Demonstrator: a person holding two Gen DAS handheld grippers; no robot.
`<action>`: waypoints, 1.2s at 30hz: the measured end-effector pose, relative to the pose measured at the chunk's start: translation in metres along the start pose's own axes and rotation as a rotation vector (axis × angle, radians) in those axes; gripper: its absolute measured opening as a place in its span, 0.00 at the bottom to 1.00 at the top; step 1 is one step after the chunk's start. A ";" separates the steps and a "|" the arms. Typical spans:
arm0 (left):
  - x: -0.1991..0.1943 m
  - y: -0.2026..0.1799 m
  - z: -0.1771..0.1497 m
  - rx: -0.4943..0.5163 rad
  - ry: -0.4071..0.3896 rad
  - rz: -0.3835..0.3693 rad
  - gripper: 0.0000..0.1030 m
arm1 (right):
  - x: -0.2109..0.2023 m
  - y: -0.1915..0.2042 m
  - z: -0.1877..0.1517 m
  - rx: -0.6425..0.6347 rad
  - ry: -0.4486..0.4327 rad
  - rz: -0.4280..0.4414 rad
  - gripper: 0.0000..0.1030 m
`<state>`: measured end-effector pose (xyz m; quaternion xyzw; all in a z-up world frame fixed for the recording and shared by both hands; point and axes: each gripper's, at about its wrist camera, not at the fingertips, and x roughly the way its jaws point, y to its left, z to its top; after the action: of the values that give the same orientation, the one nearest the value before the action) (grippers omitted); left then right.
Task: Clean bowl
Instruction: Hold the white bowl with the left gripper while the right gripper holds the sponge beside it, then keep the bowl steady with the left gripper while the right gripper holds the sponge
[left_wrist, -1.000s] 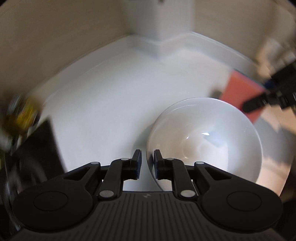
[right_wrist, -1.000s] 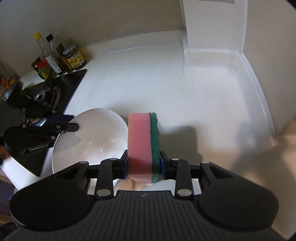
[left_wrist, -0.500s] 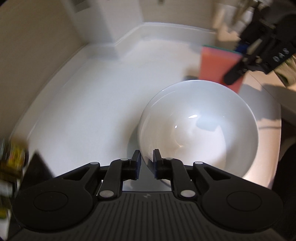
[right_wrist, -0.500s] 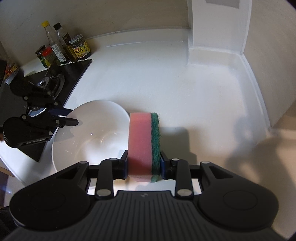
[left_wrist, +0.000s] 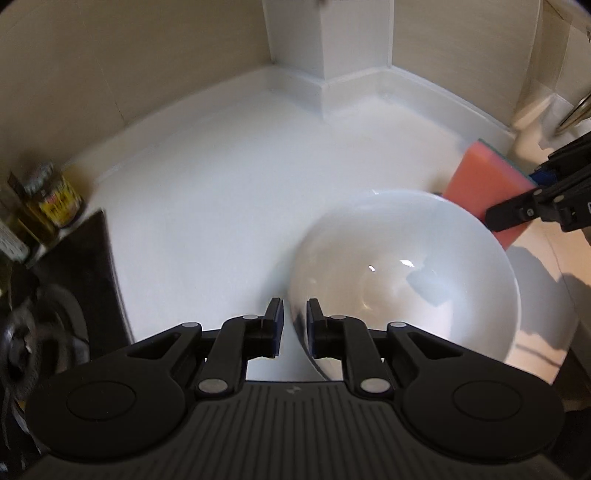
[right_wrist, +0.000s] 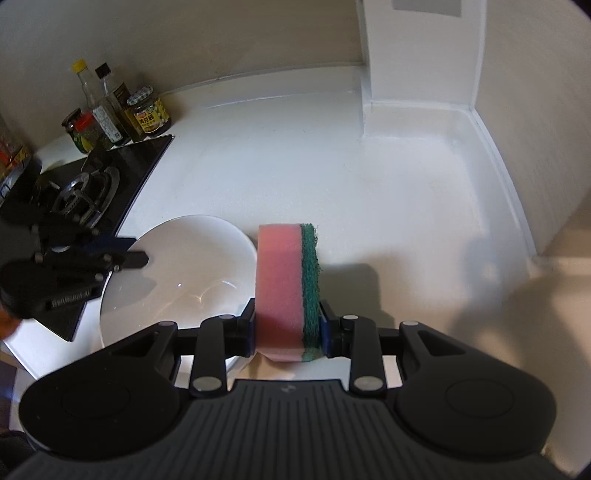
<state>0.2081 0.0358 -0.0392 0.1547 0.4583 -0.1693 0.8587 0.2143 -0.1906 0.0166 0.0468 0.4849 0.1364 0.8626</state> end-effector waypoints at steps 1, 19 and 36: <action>0.000 -0.001 0.000 0.049 0.001 0.003 0.11 | -0.001 0.001 -0.002 -0.004 0.003 -0.001 0.26; 0.002 0.010 0.028 0.047 0.015 0.009 0.17 | 0.011 0.007 0.011 -0.036 -0.008 -0.021 0.27; 0.009 0.003 0.016 0.416 0.032 -0.083 0.15 | 0.016 0.013 0.022 -0.052 0.039 -0.002 0.27</action>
<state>0.2259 0.0302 -0.0383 0.3125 0.4330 -0.2930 0.7931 0.2384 -0.1729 0.0170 0.0213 0.4981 0.1488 0.8540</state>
